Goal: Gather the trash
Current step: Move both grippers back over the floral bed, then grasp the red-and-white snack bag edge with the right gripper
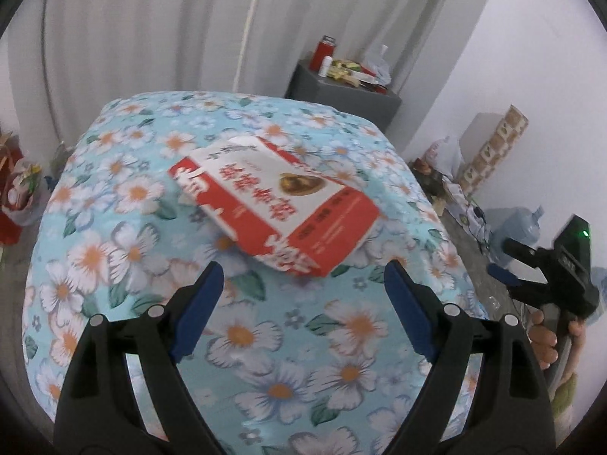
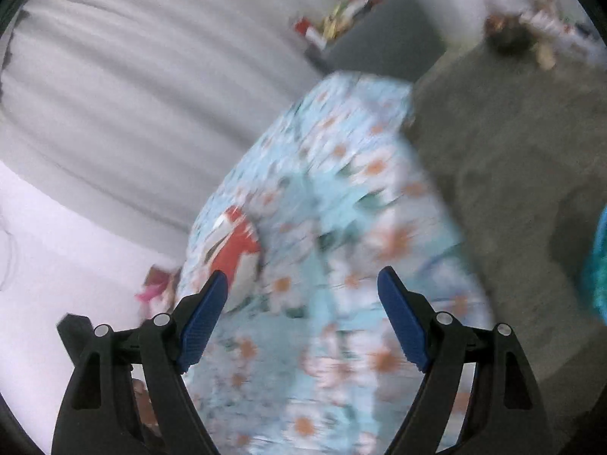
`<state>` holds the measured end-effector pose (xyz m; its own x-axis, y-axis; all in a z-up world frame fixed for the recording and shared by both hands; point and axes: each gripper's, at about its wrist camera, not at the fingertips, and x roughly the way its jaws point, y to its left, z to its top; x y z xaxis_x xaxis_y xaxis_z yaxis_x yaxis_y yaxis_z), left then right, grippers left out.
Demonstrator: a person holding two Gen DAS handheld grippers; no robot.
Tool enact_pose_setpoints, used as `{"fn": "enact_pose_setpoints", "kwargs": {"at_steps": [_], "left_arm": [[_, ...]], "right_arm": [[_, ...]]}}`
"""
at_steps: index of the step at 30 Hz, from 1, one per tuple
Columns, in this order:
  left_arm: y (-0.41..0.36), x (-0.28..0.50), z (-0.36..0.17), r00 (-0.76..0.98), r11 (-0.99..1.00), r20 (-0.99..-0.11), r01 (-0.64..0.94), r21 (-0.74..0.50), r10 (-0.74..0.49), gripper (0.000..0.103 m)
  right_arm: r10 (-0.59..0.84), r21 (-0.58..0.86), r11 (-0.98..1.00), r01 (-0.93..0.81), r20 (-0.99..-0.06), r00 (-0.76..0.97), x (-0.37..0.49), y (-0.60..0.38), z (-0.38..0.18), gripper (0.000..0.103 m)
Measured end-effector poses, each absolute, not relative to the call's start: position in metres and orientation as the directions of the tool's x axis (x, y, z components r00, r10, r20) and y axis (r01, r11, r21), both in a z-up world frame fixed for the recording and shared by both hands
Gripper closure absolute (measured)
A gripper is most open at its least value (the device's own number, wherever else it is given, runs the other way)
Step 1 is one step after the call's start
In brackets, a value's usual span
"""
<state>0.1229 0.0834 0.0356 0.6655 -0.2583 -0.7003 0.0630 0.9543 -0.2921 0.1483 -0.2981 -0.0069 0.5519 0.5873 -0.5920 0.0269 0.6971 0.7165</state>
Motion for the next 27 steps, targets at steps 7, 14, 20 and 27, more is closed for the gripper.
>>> {"fn": "enact_pose_setpoints", "kwargs": {"at_steps": [7,14,20,27], "left_arm": [[0.118,0.114,0.016,0.659,0.955,-0.721,-0.015,-0.296,-0.213,0.021],[0.143,0.117,-0.001,0.644,0.946,-0.737,-0.063,-0.317,-0.204,0.021],[0.155,0.117,-0.006,0.648,0.938,-0.736,-0.093,-0.334,-0.198,0.021],[0.173,0.109,0.000,0.667,0.927,-0.729,-0.158,-0.340,-0.154,0.021]], "right_arm": [[0.783,0.838,0.543,0.060,-0.530,0.325,0.207,-0.218,-0.054,0.024],[0.791,0.855,0.509,0.101,-0.511,0.336,0.243,-0.190,-0.071,0.026],[0.782,0.829,0.558,0.040,-0.541,0.311,0.260,-0.177,-0.057,0.058],[0.738,0.716,0.658,-0.234,-0.552,0.387,0.219,-0.172,0.012,0.072]]}}
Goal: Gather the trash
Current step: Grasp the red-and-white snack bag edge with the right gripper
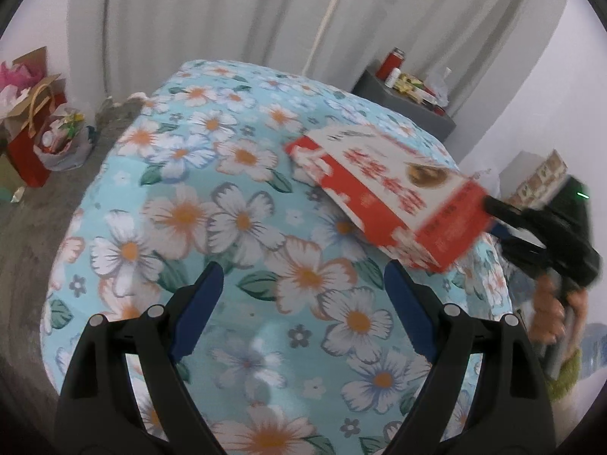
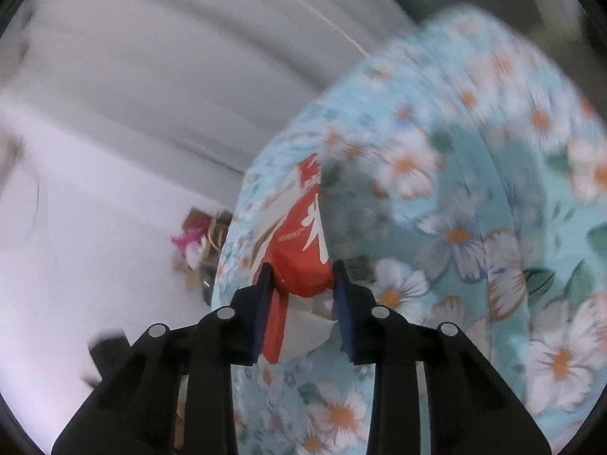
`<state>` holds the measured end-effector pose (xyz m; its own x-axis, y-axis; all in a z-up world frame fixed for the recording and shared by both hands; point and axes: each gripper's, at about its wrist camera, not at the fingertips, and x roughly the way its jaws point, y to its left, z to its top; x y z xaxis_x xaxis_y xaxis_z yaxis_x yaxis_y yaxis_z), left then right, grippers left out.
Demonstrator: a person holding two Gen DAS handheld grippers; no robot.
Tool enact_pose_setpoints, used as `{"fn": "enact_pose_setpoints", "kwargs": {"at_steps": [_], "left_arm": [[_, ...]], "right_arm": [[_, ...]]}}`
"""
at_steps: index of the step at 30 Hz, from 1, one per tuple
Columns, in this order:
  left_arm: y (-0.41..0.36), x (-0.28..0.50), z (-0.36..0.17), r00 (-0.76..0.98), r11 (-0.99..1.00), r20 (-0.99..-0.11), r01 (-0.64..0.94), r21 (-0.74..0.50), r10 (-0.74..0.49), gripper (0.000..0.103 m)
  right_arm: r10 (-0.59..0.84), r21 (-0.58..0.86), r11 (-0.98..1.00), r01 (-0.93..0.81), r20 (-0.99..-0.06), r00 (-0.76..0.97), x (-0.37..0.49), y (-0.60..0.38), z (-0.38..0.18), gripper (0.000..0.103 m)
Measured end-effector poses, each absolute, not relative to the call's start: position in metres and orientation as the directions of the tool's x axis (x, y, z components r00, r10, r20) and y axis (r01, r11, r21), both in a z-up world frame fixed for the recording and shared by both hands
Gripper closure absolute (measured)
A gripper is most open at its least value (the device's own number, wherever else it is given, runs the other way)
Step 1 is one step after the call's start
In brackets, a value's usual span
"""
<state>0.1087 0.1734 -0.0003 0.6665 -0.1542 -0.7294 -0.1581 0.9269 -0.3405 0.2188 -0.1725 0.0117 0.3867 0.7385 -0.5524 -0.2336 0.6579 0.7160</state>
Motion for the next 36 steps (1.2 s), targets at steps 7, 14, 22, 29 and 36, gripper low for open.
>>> {"fn": "enact_pose_setpoints", "kwargs": {"at_steps": [7,14,22,29,36], "left_arm": [[0.195,0.101,0.006,0.691,0.912,-0.715,-0.219,-0.346,-0.105,0.021],[0.225,0.089,0.005,0.695,0.878,-0.717,-0.305,-0.367,-0.058,0.021],[0.244,0.076,-0.005,0.685,0.858,-0.727,-0.346,-0.380,-0.045,0.021],[0.239,0.077,-0.016,0.679,0.849,-0.729,-0.332,-0.411,-0.087,0.021],[0.204,0.088,-0.014,0.681,0.883,-0.716,-0.230,-0.409,-0.154,0.021]], "right_arm": [[0.656,0.298,0.699,-0.650,-0.631,0.415,0.109,-0.126,0.083,0.072],[0.699,0.339,0.583,-0.738,-0.672,0.243,0.056,-0.093,0.064,0.068],[0.750,0.443,0.573,-0.689,-0.622,0.224,0.053,-0.094,0.060,0.062],[0.746,0.561,0.648,-0.516,-0.606,0.277,0.082,-0.116,0.041,0.081],[0.727,0.693,0.682,-0.234,-0.604,0.327,0.089,-0.183,0.006,0.064]]}}
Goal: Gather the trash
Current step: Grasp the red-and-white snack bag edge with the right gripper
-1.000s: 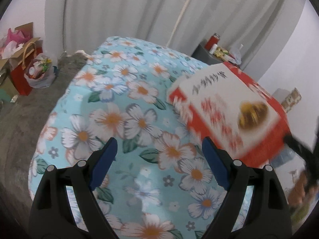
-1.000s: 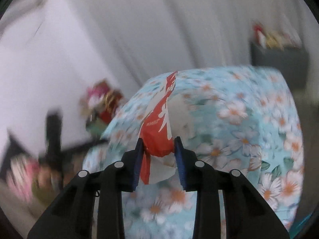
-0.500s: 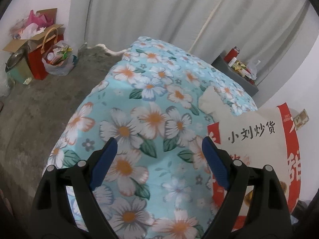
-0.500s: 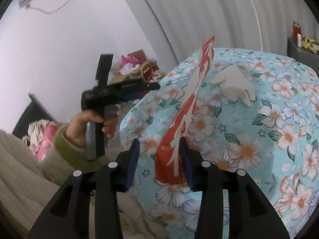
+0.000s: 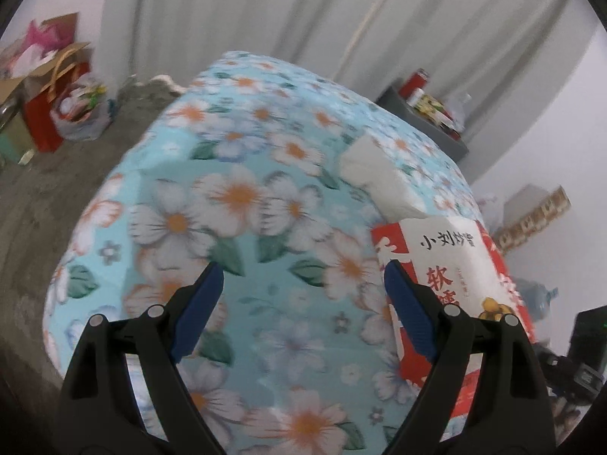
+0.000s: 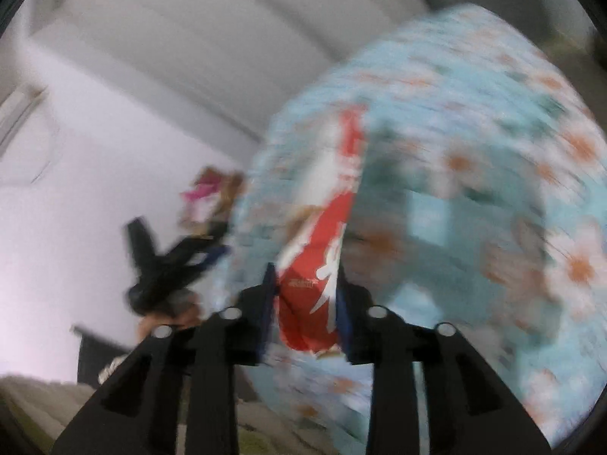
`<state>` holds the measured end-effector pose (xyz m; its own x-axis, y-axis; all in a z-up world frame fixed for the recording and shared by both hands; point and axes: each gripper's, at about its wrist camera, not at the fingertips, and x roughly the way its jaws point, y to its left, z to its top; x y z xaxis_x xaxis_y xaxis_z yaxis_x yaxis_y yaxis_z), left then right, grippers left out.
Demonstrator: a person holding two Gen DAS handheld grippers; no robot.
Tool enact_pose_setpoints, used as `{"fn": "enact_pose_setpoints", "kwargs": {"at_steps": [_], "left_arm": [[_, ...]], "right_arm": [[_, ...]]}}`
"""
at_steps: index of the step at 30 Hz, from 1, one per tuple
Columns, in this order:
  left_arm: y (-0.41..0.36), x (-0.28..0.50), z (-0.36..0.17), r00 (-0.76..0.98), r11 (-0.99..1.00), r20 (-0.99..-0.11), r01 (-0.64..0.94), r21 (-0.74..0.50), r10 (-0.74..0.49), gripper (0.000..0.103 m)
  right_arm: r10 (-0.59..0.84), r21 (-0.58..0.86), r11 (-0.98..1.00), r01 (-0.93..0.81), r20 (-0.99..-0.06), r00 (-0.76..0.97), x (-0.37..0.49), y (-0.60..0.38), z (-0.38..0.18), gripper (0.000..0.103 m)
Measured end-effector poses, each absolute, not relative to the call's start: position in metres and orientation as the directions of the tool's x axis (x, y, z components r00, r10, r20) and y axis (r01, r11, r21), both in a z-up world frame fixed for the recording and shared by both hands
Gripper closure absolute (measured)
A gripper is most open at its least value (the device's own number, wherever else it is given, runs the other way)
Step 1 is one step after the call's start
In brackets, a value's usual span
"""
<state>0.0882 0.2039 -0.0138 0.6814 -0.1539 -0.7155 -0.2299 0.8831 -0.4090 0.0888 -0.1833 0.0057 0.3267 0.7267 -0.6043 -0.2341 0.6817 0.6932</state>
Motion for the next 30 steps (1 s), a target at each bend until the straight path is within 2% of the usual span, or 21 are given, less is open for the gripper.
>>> {"fn": "enact_pose_setpoints", "kwargs": {"at_steps": [1,2,5,8,14,17,23,27,30], "left_arm": [[0.196,0.091,-0.013,0.681,0.891,-0.713,-0.206,-0.404,-0.166,0.021],[0.191,0.093,-0.013,0.680,0.897,-0.712,-0.189,-0.400,-0.175,0.021],[0.174,0.099,-0.012,0.673,0.914,-0.715,-0.142,-0.380,-0.192,0.021],[0.161,0.104,-0.012,0.667,0.925,-0.717,-0.109,-0.364,-0.203,0.021],[0.136,0.105,-0.003,0.678,0.933,-0.691,-0.023,-0.360,-0.250,0.021],[0.123,0.105,0.000,0.679,0.944,-0.688,0.022,-0.331,-0.257,0.021],[0.100,0.113,-0.009,0.648,0.967,-0.728,0.060,-0.247,-0.226,0.021],[0.096,0.118,-0.017,0.630,0.968,-0.743,0.065,-0.241,-0.227,0.021],[0.097,0.121,-0.021,0.621,0.968,-0.750,0.061,-0.244,-0.228,0.021]], "right_arm": [[0.689,0.661,0.720,-0.210,-0.648,0.323,0.086,-0.190,0.002,0.051],[0.651,0.621,0.757,-0.206,-0.685,0.326,0.080,-0.194,0.002,0.042],[0.566,0.505,0.824,-0.257,-0.755,0.333,0.061,-0.199,0.010,0.035],[0.541,0.482,0.841,-0.247,-0.758,0.364,0.057,-0.212,0.016,0.033],[0.712,0.740,0.667,-0.088,-0.598,0.369,0.094,-0.253,-0.006,0.033],[0.768,0.804,0.592,-0.054,-0.542,0.341,0.115,-0.251,-0.020,0.033],[0.809,0.830,0.557,-0.029,-0.535,0.243,0.153,-0.232,-0.042,0.034],[0.804,0.811,0.584,-0.030,-0.573,0.160,0.169,-0.213,-0.054,0.037],[0.821,0.825,0.564,-0.039,-0.555,0.133,0.176,-0.206,-0.055,0.040]]}}
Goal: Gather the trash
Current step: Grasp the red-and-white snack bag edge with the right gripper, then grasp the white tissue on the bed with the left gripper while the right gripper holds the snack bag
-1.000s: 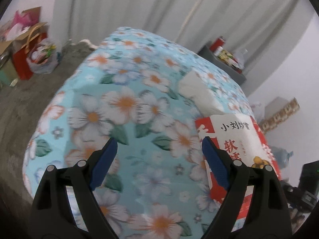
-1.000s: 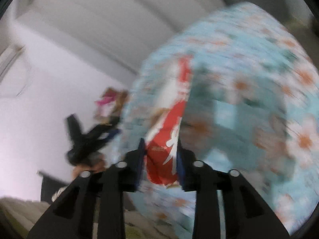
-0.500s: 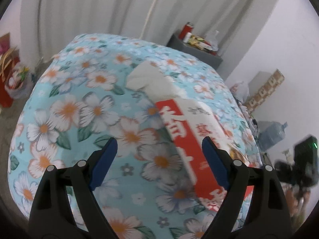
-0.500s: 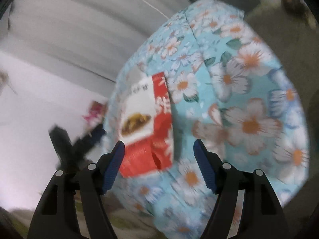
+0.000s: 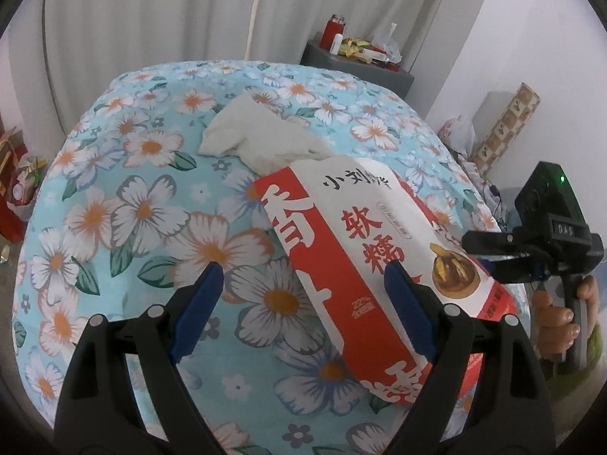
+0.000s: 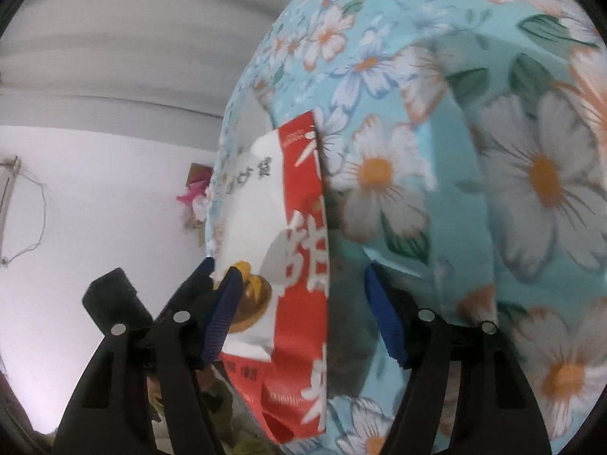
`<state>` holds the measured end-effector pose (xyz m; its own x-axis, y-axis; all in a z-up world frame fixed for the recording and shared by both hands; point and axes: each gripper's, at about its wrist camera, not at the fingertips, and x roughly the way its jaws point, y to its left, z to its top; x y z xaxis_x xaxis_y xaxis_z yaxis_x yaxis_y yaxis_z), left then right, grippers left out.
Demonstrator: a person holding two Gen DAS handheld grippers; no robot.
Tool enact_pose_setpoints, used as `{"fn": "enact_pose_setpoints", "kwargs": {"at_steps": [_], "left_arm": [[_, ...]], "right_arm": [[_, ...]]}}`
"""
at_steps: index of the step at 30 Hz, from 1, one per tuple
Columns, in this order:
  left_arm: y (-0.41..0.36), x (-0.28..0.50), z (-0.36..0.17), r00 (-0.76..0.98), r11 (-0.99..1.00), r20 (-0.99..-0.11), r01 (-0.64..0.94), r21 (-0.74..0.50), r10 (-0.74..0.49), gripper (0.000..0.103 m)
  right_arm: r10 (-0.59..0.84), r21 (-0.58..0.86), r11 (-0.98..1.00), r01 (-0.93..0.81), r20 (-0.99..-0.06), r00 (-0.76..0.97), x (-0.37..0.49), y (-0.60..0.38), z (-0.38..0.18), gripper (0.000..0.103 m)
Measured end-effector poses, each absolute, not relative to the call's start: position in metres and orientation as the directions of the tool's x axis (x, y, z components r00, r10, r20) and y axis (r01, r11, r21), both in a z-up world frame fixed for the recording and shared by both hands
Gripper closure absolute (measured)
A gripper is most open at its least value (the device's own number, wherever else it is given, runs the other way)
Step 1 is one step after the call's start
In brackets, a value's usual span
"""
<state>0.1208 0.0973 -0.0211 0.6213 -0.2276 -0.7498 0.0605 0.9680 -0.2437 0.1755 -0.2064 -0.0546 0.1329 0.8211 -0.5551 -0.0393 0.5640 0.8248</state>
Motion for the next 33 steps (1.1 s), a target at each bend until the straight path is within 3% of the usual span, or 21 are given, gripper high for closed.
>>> {"fn": "enact_pose_setpoints", "kwargs": {"at_steps": [6,11,19,25,29,33], "left_arm": [[0.097,0.124,-0.030,0.600,0.966,-0.764,0.058,-0.253,-0.236,0.021],[0.103,0.129,-0.031,0.596,0.956,-0.760,0.041,-0.292,-0.257,0.021],[0.126,0.158,-0.010,0.666,0.942,-0.700,0.008,-0.337,-0.256,0.021],[0.146,0.210,0.004,0.704,0.956,-0.685,-0.026,-0.291,-0.189,0.021],[0.154,0.263,0.000,0.673,0.965,-0.725,-0.064,-0.254,-0.146,0.033],[0.137,0.305,-0.020,0.597,0.995,-0.799,-0.008,-0.101,-0.077,0.033]], "right_arm": [[0.840,0.844,0.536,-0.020,-0.531,0.108,0.179,-0.204,-0.064,0.071],[0.864,0.874,0.484,-0.031,-0.472,0.175,0.170,-0.210,-0.062,0.090],[0.849,0.904,0.427,0.000,-0.401,0.344,0.132,-0.276,-0.053,0.094],[0.839,0.926,0.377,0.033,-0.356,0.412,0.110,-0.315,-0.055,0.094],[0.840,0.929,0.368,0.050,-0.355,0.410,0.109,-0.323,-0.064,0.094],[0.847,0.935,0.350,0.062,-0.344,0.406,0.108,-0.328,-0.071,0.094]]}}
